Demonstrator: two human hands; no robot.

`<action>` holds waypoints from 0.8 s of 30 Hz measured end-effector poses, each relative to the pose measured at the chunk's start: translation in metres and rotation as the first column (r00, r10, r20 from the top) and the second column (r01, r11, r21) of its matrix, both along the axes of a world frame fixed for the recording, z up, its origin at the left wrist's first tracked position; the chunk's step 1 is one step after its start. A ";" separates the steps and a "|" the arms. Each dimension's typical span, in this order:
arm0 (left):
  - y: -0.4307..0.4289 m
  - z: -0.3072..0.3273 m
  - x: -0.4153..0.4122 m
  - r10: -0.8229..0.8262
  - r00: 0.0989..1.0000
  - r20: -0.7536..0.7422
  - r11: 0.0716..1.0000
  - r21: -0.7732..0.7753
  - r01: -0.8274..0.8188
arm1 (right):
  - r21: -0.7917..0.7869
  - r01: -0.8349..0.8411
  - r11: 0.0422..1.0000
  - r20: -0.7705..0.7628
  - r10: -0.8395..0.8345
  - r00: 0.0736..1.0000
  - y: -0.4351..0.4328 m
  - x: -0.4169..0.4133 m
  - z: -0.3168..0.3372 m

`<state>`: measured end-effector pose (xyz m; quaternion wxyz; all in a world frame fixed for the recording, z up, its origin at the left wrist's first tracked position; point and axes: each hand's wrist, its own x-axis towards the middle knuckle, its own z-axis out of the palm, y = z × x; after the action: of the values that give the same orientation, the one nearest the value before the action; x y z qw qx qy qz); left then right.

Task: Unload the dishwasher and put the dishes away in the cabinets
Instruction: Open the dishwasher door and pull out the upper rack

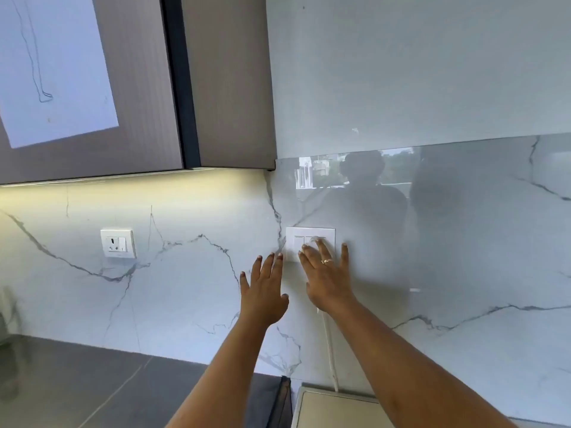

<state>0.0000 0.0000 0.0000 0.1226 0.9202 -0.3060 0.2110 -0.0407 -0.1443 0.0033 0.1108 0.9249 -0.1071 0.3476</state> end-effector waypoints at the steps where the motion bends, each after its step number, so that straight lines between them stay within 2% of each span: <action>1: 0.000 0.000 0.002 0.002 1.000 0.001 1.000 0.009 -0.002 | -0.025 0.000 1.000 -0.019 0.000 1.000 0.001 0.004 0.000; 5: 0.001 -0.005 0.014 0.009 1.000 -0.004 1.000 -0.015 -0.009 | -0.103 0.029 0.994 -0.124 -0.042 0.991 0.010 0.020 0.010; 12: -0.002 -0.018 0.024 -0.012 1.000 -0.024 0.998 -0.067 0.010 | -0.195 0.099 0.976 -0.161 -0.131 0.978 0.013 0.029 0.004; 19: -0.004 -0.023 0.020 -0.031 0.998 -0.052 0.996 -0.082 0.027 | -0.195 0.102 0.975 -0.177 -0.138 0.975 0.012 0.028 0.016; 24: 0.001 -0.021 0.007 -0.060 0.996 -0.066 0.994 -0.097 0.053 | -0.131 0.096 0.987 -0.142 -0.115 0.983 0.018 0.013 0.017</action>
<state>0.0075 0.0009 -0.0214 0.1829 0.9111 -0.3170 0.1898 -0.0275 -0.1260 0.0200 0.1941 0.9326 -0.1258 0.2771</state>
